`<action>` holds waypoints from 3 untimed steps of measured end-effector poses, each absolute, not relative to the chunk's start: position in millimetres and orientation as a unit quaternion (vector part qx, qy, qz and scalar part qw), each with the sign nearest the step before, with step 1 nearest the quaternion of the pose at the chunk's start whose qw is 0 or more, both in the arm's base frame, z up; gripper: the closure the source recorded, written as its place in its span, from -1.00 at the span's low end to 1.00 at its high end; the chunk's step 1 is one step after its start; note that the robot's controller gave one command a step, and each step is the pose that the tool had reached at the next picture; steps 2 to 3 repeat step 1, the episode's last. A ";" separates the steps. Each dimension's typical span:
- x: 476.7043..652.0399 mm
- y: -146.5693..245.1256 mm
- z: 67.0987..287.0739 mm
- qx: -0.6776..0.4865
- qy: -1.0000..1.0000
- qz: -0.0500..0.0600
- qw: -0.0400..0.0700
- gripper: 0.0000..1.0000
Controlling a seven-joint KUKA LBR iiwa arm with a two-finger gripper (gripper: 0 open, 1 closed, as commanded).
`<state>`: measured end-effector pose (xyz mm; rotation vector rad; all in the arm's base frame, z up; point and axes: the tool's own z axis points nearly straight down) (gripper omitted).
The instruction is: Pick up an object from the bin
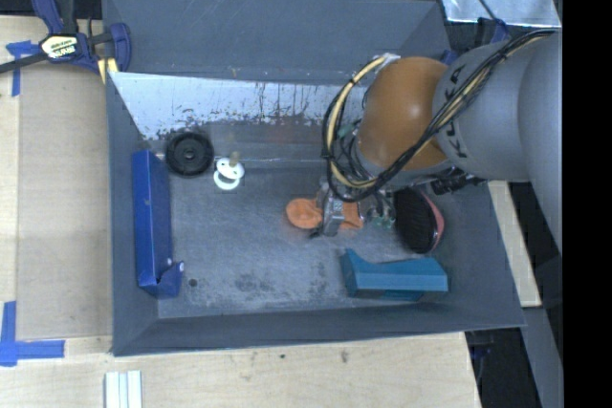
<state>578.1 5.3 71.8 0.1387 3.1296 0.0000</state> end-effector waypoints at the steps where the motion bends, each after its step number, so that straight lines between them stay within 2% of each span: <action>1: 578.1 5.3 71.8 0.044 0.999 0.000 0.004 1.00; 3: 578.1 5.3 71.8 0.044 0.999 0.000 0.004 1.00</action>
Offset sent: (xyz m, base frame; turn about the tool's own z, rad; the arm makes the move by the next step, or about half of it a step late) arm 0.0000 0.0000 0.0000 0.0000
